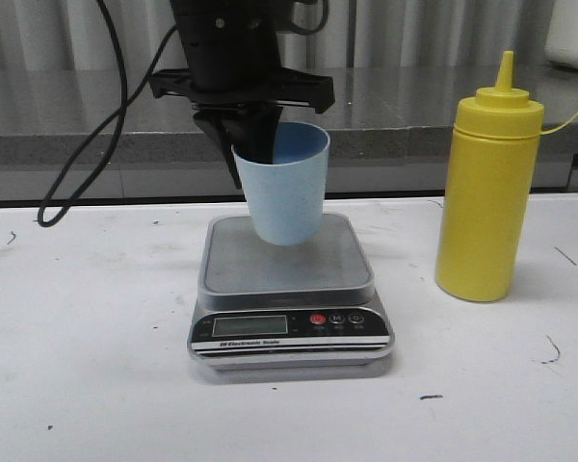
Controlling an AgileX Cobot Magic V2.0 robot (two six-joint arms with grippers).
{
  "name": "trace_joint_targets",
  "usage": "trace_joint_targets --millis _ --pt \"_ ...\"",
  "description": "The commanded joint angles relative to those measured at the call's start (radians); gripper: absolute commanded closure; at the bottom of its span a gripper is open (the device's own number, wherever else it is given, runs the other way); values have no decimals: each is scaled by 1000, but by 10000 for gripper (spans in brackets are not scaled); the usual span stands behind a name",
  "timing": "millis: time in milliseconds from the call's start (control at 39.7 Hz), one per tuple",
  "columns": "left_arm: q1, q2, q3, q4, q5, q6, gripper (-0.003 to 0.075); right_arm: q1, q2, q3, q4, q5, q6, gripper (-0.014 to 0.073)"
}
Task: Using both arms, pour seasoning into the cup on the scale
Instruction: 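Lift the blue cup with the left gripper and lower it onto the scale, then open the left gripper and raise it away from the cup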
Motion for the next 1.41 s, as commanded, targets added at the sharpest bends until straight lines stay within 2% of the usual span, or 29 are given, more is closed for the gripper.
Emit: trace_joint_targets --millis 0,76,201,302,352,504,579,629,705,831,957,1057,1385 --pt "-7 -45 -36 -23 -2 -3 706 -6 11 -36 5 -87 0 -46" --pt "-7 -39 -36 -23 5 -3 628 -6 11 -36 5 -87 0 -46" --pt "-7 -37 -41 -23 7 -3 392 -6 11 -36 5 -87 0 -46" --pt "-7 -37 -79 -21 63 -3 231 -6 11 -36 5 -87 0 -46" --pt "-7 -37 -114 -16 99 -1 209 -6 11 -36 5 -87 0 -46" --pt "-8 -81 -171 -13 97 -1 209 -6 11 -36 5 -92 0 -46" --pt "-9 -112 -176 -13 97 -1 232 -6 11 -36 5 -94 0 -46" --pt "-9 -132 -172 -13 97 6 274 -6 11 -36 5 -95 0 -46" --pt "-4 -161 -150 -6 97 25 371 -6 11 -36 5 -95 0 -46" --pt "12 -231 -62 28 97 25 580 -6 11 -36 5 -95 0 -46" --pt "52 -304 60 47 97 25 741 -6 11 -36 5 -95 0 -46" --pt "101 -371 172 47 56 7 740 -6 11 -36 5 -95 0 -46" --pt "304 -690 565 47 -250 -75 740 -6 11 -36 5 -95 0 -46"
